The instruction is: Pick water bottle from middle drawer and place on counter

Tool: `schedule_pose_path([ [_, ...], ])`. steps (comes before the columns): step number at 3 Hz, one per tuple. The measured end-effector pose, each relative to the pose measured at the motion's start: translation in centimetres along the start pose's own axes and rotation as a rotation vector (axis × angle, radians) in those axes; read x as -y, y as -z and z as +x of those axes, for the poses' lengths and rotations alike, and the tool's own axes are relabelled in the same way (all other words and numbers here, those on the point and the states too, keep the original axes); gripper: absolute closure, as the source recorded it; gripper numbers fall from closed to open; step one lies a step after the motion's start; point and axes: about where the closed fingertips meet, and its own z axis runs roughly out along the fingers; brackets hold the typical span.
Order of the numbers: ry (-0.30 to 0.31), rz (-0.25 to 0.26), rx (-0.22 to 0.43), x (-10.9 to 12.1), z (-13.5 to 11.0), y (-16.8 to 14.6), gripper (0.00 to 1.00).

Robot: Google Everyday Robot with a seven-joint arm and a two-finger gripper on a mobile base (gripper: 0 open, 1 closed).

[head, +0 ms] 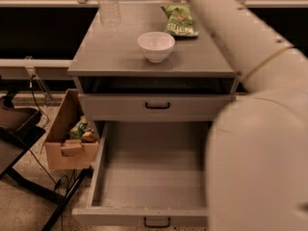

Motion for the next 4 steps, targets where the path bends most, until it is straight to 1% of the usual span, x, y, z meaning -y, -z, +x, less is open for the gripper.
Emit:
schedule_pose_path([
  [1,-0.036,0.001,-0.169,4.2,8.3,-9.1,1.0],
  [2,-0.036,-0.002,-0.166,4.0,8.1,-9.1,1.0],
  [3,-0.047,0.003,-0.132,3.8,8.0,-9.6,1.0],
  [4,-0.031,0.024,-0.072,3.6,7.1,-11.0,1.0],
])
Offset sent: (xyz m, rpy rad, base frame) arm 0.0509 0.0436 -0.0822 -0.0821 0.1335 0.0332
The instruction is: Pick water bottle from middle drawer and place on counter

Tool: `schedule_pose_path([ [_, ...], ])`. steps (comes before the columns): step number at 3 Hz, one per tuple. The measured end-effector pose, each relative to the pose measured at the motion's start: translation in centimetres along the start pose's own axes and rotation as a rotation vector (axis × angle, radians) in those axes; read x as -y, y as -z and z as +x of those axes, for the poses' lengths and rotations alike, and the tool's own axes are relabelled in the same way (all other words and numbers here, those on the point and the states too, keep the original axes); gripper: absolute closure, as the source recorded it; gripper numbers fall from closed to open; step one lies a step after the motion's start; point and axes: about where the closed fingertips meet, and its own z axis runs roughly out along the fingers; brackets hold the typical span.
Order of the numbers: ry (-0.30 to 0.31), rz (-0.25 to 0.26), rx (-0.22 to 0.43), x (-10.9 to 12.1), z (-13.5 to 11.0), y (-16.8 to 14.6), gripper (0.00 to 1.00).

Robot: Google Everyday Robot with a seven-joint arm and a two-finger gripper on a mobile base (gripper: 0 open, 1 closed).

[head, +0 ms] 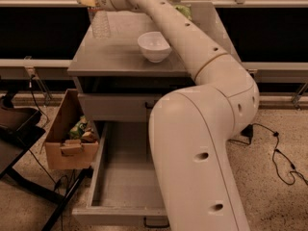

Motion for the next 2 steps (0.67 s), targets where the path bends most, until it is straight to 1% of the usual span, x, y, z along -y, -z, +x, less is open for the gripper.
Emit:
schedule_pose_path([
  [1,0.035,0.017,0.033,0.2,-0.4,-1.5,1.0],
  [2,0.062,0.052,0.044,2.0,0.4,-2.5,1.0],
])
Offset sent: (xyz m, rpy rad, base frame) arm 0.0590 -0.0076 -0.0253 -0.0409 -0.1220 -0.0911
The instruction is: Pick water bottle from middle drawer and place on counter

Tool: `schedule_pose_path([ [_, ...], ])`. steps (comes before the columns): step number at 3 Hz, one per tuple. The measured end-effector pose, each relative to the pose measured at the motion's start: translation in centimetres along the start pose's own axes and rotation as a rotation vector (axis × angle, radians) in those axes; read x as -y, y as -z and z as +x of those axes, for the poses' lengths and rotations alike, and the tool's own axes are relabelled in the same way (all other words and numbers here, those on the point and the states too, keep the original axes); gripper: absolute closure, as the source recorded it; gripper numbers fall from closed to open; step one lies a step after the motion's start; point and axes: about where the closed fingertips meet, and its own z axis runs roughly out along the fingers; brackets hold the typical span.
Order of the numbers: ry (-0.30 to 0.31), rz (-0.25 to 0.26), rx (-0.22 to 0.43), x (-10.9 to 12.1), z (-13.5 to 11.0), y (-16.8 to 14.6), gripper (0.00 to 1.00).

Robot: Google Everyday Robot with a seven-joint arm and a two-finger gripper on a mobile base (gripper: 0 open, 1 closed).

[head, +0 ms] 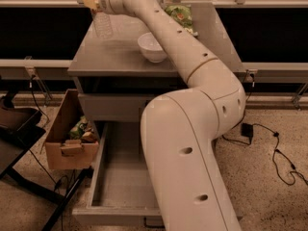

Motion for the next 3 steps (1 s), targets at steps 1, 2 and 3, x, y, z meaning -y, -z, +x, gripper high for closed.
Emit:
schedule_pose_path([
  [1,0.025,0.043,0.001,2.3,1.3,-0.5,1.0],
  [2,0.018,0.083,0.004,4.4,2.5,-0.9,1.0],
  [3,-0.01,0.101,0.012,5.3,3.2,-1.1,1.0],
])
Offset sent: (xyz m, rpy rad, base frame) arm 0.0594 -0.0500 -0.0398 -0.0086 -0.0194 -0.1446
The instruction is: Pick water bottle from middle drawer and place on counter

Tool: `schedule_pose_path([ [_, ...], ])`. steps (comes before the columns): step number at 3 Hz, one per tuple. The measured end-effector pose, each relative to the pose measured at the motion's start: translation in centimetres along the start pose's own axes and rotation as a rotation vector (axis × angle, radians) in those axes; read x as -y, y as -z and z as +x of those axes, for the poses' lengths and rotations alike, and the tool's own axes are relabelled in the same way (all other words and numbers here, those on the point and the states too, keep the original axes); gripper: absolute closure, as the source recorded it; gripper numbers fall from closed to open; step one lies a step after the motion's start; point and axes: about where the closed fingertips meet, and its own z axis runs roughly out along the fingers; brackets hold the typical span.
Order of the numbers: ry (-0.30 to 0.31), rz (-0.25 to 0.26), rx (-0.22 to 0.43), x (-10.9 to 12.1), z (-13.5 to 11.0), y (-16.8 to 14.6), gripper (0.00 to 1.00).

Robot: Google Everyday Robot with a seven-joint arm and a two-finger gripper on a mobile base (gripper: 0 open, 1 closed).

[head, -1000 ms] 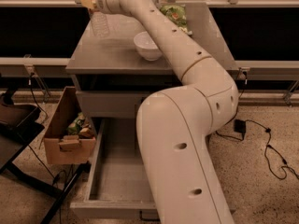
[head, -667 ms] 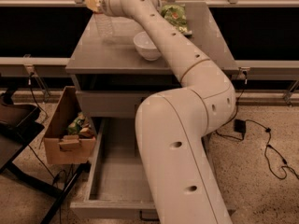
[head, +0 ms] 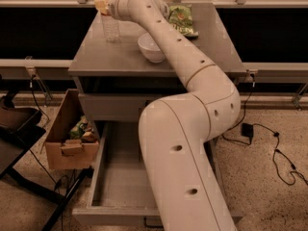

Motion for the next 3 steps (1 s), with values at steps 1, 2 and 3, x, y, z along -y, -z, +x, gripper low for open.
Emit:
schedule_pose_path([
  [1,0.0,0.0,0.0,0.0,-0.1,0.02,0.86],
  [2,0.0,0.0,0.0,0.0,-0.1,0.02,0.62],
  [3,0.0,0.0,0.0,-0.01,-0.1,0.02,0.38],
])
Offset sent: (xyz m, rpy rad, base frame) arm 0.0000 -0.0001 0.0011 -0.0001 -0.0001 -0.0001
